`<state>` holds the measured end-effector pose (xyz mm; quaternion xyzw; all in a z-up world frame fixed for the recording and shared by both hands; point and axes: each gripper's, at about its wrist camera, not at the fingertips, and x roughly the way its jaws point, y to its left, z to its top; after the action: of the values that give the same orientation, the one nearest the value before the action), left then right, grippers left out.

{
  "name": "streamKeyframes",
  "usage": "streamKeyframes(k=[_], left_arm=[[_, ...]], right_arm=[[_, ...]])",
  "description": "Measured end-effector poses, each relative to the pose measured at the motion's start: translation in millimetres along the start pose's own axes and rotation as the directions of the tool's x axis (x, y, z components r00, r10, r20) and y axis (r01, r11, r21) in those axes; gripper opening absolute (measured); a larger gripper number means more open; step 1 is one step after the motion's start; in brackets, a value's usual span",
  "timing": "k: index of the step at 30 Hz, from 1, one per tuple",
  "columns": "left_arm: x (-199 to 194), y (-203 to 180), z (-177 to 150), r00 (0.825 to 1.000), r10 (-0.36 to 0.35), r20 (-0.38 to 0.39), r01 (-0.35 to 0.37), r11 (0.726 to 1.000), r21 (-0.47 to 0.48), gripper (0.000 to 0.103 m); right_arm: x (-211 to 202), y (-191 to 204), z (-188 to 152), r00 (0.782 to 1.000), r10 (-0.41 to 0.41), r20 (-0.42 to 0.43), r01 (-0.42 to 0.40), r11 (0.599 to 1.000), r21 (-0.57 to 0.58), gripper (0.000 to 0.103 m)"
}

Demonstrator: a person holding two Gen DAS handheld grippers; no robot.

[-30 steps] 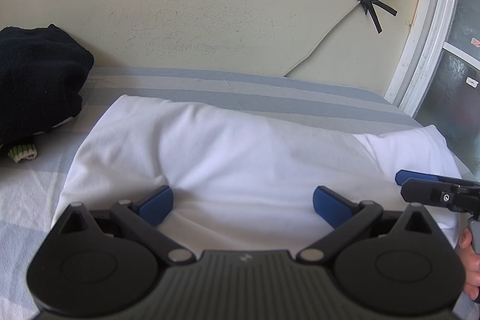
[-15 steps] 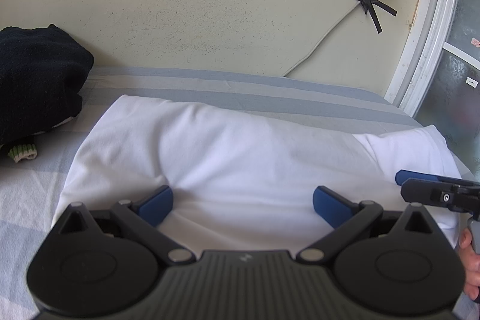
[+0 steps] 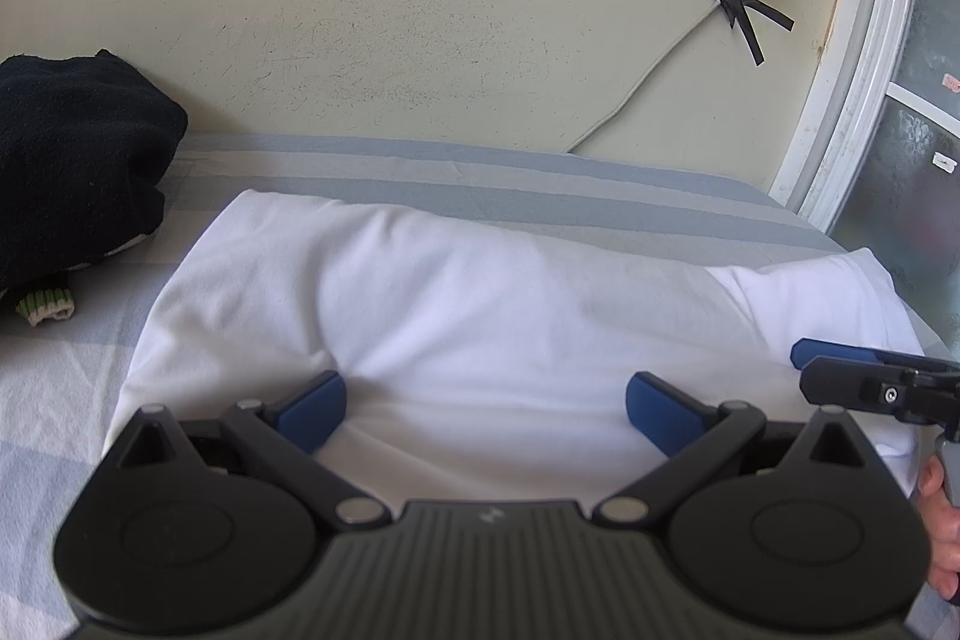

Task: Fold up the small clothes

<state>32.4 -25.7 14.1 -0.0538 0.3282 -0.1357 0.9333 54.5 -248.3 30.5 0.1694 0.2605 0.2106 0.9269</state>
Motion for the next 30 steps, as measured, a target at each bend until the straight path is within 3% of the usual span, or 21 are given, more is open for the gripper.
streamKeyframes(k=[13,20,24,30], left_arm=[[2,-5,0,1.0,0.01,-0.003,-0.01,1.0,0.011,0.103],[4,-8,0,1.0,0.023,-0.005,-0.023,0.999,0.023,0.103],[4,-11,0,0.999,0.035,-0.005,-0.035,0.999,0.03,0.103],[2,-7,0,1.0,0.019,0.002,-0.019,1.0,0.01,0.103]], right_arm=[[0,2,-1,0.999,-0.03,0.017,0.03,0.999,-0.018,0.087],[-37,-1,-7,0.989,-0.112,0.094,0.11,0.994,0.023,0.087],[-71,-13,-9,0.97,-0.204,0.135,0.198,0.978,0.06,0.087],[-114,-37,-17,0.922,-0.358,0.145,0.34,0.93,0.137,0.087]])
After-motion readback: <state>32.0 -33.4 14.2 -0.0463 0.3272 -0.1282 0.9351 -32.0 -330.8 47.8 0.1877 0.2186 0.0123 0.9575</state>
